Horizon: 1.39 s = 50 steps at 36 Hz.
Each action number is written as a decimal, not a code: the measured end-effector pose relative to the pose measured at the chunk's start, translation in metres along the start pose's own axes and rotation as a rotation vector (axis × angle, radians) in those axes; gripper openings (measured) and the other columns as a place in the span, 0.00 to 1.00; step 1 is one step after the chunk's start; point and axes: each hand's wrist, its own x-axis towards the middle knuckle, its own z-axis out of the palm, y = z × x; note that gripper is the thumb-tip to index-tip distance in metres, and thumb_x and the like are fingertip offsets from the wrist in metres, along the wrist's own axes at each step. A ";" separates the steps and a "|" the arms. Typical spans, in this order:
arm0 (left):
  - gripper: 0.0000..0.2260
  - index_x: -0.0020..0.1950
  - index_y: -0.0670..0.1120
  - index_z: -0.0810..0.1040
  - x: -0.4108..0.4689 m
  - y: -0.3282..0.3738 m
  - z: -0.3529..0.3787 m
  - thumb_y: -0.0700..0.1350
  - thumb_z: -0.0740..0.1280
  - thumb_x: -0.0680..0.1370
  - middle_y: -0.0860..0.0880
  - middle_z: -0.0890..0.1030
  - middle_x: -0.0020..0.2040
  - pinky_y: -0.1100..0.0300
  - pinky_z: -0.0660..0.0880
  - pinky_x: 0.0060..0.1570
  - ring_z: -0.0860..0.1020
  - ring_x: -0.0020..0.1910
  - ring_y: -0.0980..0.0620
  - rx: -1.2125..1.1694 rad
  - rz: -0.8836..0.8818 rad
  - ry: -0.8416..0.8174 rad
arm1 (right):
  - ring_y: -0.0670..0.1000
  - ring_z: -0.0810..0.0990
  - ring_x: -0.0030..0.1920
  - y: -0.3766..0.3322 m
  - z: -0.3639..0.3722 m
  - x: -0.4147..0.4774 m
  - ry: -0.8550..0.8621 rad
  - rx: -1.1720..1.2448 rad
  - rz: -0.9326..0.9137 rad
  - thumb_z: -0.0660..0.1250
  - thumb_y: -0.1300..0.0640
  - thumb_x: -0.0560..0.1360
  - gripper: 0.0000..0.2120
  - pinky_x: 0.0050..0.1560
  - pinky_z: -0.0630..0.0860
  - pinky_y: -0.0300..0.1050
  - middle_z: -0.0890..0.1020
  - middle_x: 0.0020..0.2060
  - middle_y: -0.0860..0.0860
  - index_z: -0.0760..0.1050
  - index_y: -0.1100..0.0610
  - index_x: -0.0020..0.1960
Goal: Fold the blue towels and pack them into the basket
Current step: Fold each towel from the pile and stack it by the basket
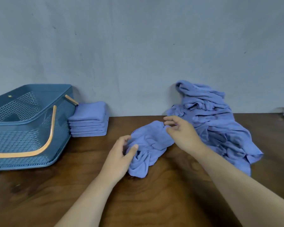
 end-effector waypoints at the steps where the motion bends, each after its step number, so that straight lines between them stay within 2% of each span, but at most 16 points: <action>1: 0.18 0.71 0.62 0.73 -0.001 -0.001 0.002 0.60 0.70 0.82 0.69 0.77 0.66 0.72 0.68 0.63 0.73 0.67 0.71 0.051 0.005 -0.034 | 0.41 0.81 0.58 0.008 0.007 -0.002 -0.046 -0.025 0.013 0.67 0.59 0.81 0.20 0.54 0.75 0.38 0.81 0.61 0.37 0.77 0.44 0.70; 7: 0.20 0.69 0.62 0.76 -0.002 -0.001 0.004 0.64 0.67 0.78 0.64 0.80 0.64 0.63 0.73 0.65 0.77 0.66 0.64 0.195 0.026 -0.089 | 0.39 0.71 0.72 0.044 0.041 -0.007 -0.190 -0.106 -0.047 0.69 0.45 0.82 0.24 0.71 0.70 0.43 0.74 0.72 0.38 0.71 0.41 0.77; 10: 0.11 0.62 0.62 0.78 -0.002 0.000 0.006 0.56 0.71 0.80 0.66 0.80 0.61 0.71 0.70 0.61 0.76 0.65 0.64 0.223 0.052 -0.067 | 0.40 0.69 0.74 0.058 0.047 -0.016 -0.197 -0.175 -0.155 0.67 0.45 0.84 0.25 0.74 0.69 0.45 0.72 0.73 0.36 0.68 0.41 0.80; 13: 0.08 0.56 0.61 0.80 -0.003 0.001 0.011 0.49 0.72 0.80 0.69 0.78 0.61 0.77 0.65 0.60 0.74 0.67 0.63 0.284 0.121 -0.067 | 0.45 0.70 0.72 0.067 0.047 -0.025 -0.201 -0.302 -0.250 0.66 0.49 0.84 0.27 0.72 0.70 0.46 0.74 0.73 0.38 0.64 0.40 0.81; 17: 0.05 0.51 0.60 0.79 -0.005 0.007 0.016 0.48 0.69 0.82 0.66 0.80 0.57 0.71 0.68 0.60 0.75 0.65 0.60 0.356 0.163 -0.099 | 0.47 0.75 0.65 0.063 0.044 -0.027 -0.154 -0.357 -0.275 0.66 0.52 0.85 0.21 0.64 0.74 0.45 0.80 0.63 0.40 0.73 0.43 0.77; 22: 0.04 0.53 0.57 0.76 -0.009 0.014 0.015 0.49 0.65 0.85 0.57 0.81 0.47 0.63 0.76 0.45 0.81 0.46 0.54 0.256 0.164 -0.126 | 0.41 0.79 0.58 0.052 0.036 -0.033 -0.073 -0.189 -0.232 0.67 0.56 0.83 0.15 0.61 0.76 0.42 0.80 0.57 0.40 0.81 0.47 0.68; 26: 0.04 0.54 0.51 0.77 -0.010 0.023 0.013 0.50 0.66 0.85 0.53 0.80 0.41 0.59 0.74 0.41 0.75 0.38 0.54 -0.032 0.104 -0.159 | 0.44 0.81 0.55 0.038 0.022 -0.040 0.014 -0.055 -0.259 0.68 0.59 0.81 0.12 0.56 0.77 0.39 0.81 0.54 0.38 0.82 0.44 0.59; 28: 0.11 0.57 0.52 0.79 -0.010 0.025 0.014 0.59 0.67 0.83 0.54 0.82 0.45 0.59 0.78 0.45 0.80 0.43 0.56 -0.091 0.077 -0.188 | 0.44 0.83 0.48 0.030 0.015 -0.041 -0.047 -0.037 -0.235 0.68 0.56 0.81 0.10 0.50 0.79 0.42 0.83 0.49 0.40 0.82 0.42 0.55; 30: 0.18 0.63 0.57 0.79 -0.011 0.024 0.014 0.67 0.68 0.80 0.57 0.84 0.56 0.64 0.78 0.56 0.82 0.57 0.57 -0.077 0.067 -0.205 | 0.44 0.78 0.36 0.022 0.011 -0.038 -0.131 -0.047 -0.181 0.68 0.54 0.81 0.07 0.40 0.78 0.48 0.81 0.36 0.46 0.83 0.43 0.52; 33: 0.24 0.67 0.63 0.77 -0.011 0.021 0.015 0.74 0.65 0.78 0.60 0.82 0.64 0.65 0.76 0.62 0.79 0.66 0.61 -0.116 0.024 -0.205 | 0.44 0.73 0.30 0.006 0.005 -0.024 -0.157 -0.097 -0.143 0.69 0.53 0.80 0.08 0.33 0.70 0.41 0.78 0.28 0.45 0.85 0.42 0.47; 36: 0.24 0.65 0.66 0.78 -0.004 0.019 0.011 0.77 0.62 0.76 0.62 0.82 0.63 0.53 0.78 0.64 0.80 0.64 0.62 -0.210 -0.048 -0.007 | 0.42 0.78 0.34 -0.018 0.002 -0.003 -0.073 -0.193 -0.177 0.67 0.54 0.81 0.08 0.34 0.71 0.41 0.81 0.31 0.38 0.84 0.43 0.49; 38: 0.19 0.60 0.67 0.80 0.003 0.016 0.006 0.73 0.62 0.76 0.61 0.84 0.61 0.47 0.80 0.63 0.81 0.63 0.61 -0.294 -0.081 0.158 | 0.43 0.79 0.35 -0.031 0.005 0.011 0.046 -0.202 -0.223 0.65 0.53 0.83 0.09 0.36 0.75 0.45 0.82 0.34 0.43 0.82 0.45 0.59; 41: 0.14 0.54 0.70 0.80 0.011 0.008 -0.007 0.71 0.60 0.76 0.63 0.84 0.58 0.45 0.79 0.64 0.81 0.60 0.62 -0.313 -0.132 0.348 | 0.36 0.79 0.50 -0.041 0.015 0.022 0.004 -0.176 -0.325 0.62 0.59 0.86 0.26 0.49 0.75 0.29 0.83 0.59 0.48 0.65 0.44 0.81; 43: 0.15 0.55 0.70 0.79 0.013 0.003 -0.013 0.72 0.59 0.76 0.66 0.83 0.56 0.44 0.77 0.67 0.81 0.56 0.64 -0.279 -0.170 0.402 | 0.30 0.74 0.61 -0.036 0.021 0.020 -0.054 -0.194 -0.358 0.61 0.63 0.85 0.31 0.60 0.67 0.23 0.73 0.75 0.46 0.59 0.45 0.84; 46: 0.17 0.59 0.67 0.77 0.013 -0.001 -0.012 0.71 0.59 0.77 0.65 0.82 0.57 0.44 0.75 0.70 0.80 0.60 0.62 -0.219 -0.207 0.358 | 0.35 0.76 0.61 -0.015 0.027 0.005 -0.066 -0.185 -0.346 0.60 0.66 0.84 0.26 0.60 0.66 0.23 0.77 0.71 0.46 0.70 0.48 0.78; 50: 0.09 0.64 0.63 0.74 0.011 -0.003 -0.002 0.60 0.65 0.84 0.68 0.81 0.57 0.60 0.75 0.62 0.78 0.58 0.71 -0.103 -0.219 0.267 | 0.45 0.80 0.60 0.022 0.034 -0.025 -0.136 -0.183 -0.197 0.64 0.63 0.83 0.18 0.64 0.77 0.47 0.82 0.62 0.44 0.79 0.45 0.68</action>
